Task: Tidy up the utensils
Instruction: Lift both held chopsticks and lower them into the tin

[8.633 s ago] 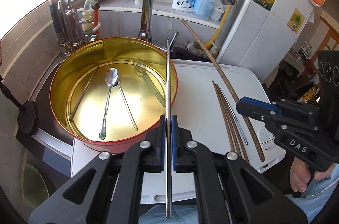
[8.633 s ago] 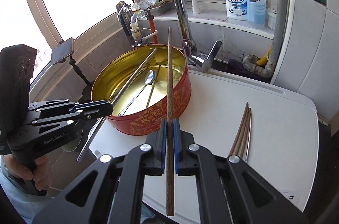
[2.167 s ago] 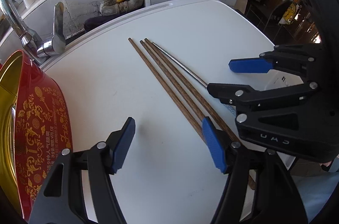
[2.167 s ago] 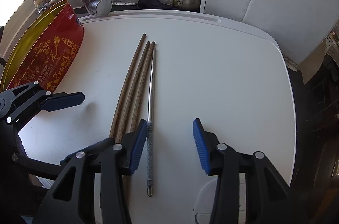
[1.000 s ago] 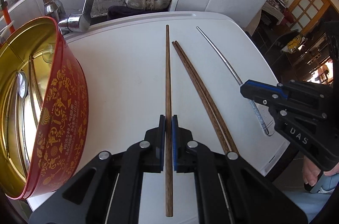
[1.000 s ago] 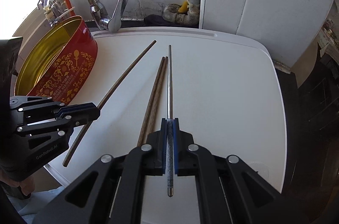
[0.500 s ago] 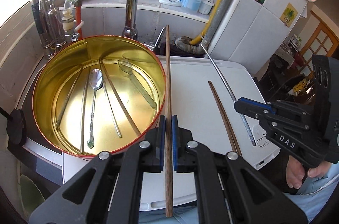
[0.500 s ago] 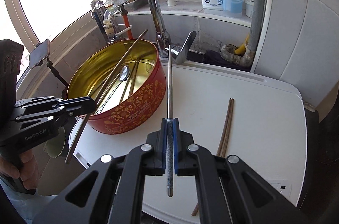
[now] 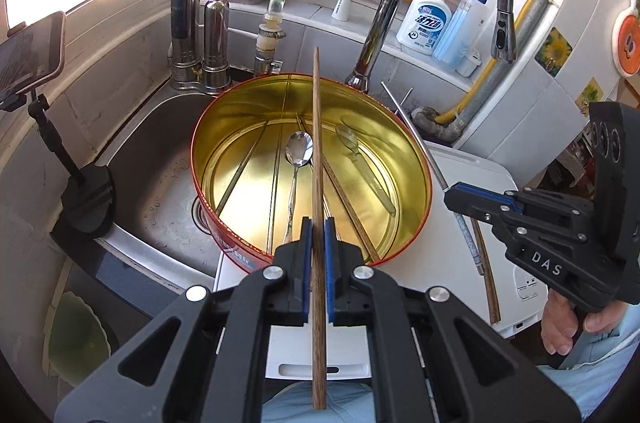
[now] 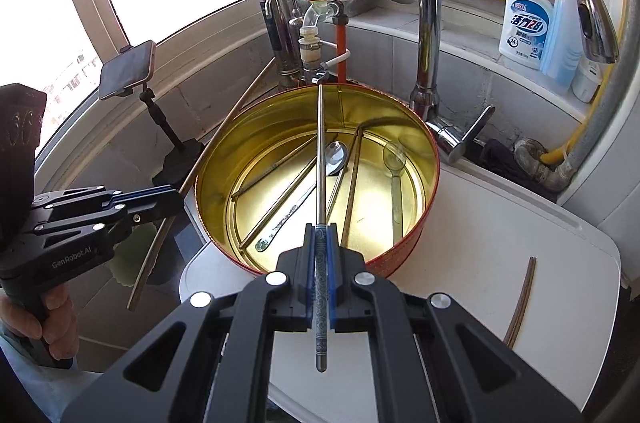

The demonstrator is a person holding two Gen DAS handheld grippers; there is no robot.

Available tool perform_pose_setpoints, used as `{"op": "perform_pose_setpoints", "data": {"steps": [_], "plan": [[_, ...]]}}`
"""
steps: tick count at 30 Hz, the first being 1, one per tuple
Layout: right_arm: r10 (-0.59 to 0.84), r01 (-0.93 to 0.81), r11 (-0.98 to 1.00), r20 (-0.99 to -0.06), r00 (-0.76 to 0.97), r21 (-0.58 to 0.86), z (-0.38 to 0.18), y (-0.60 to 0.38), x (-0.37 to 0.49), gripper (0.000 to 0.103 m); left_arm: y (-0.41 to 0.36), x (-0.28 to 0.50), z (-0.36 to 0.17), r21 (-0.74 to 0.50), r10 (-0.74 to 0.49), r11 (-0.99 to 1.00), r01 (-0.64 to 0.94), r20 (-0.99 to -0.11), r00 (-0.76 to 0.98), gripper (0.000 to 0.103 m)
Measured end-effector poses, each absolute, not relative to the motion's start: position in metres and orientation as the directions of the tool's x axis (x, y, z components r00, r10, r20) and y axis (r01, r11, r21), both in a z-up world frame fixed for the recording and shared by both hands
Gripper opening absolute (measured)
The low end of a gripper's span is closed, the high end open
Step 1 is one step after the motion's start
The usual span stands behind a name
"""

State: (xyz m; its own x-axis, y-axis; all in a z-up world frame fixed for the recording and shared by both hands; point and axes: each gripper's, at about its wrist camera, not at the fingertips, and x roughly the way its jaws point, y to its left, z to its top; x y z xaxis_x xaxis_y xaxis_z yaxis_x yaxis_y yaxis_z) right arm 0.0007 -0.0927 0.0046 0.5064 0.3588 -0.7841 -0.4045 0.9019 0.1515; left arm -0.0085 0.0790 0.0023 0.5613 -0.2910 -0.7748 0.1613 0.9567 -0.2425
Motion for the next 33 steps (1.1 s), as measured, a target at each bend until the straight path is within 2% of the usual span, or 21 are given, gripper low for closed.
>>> {"op": "perform_pose_setpoints", "data": {"steps": [7,13,22,33], "plan": [[0.377,-0.335,0.912,-0.801,0.464,0.235,0.010,-0.079,0.065,0.006,0.088,0.052,0.008,-0.235,-0.311,0.949,0.208,-0.801,0.511,0.006],[0.361,-0.236,0.929,-0.840,0.405,0.286,-0.019,-0.080,0.108,0.006,0.079,0.099,-0.012,-0.237,-0.329,0.939,0.251,-0.833,0.445,0.006],[0.298,-0.193,0.949,-0.907,0.299,0.248,-0.070,-0.081,0.142,0.006,0.063,0.135,-0.069,-0.253,-0.328,0.930,0.266,-0.897,0.297,0.006],[0.260,-0.226,0.951,-0.942,0.210,0.212,-0.110,-0.063,0.160,0.006,0.059,0.145,-0.099,-0.227,-0.287,0.939,0.260,-0.931,0.224,0.006]]}}
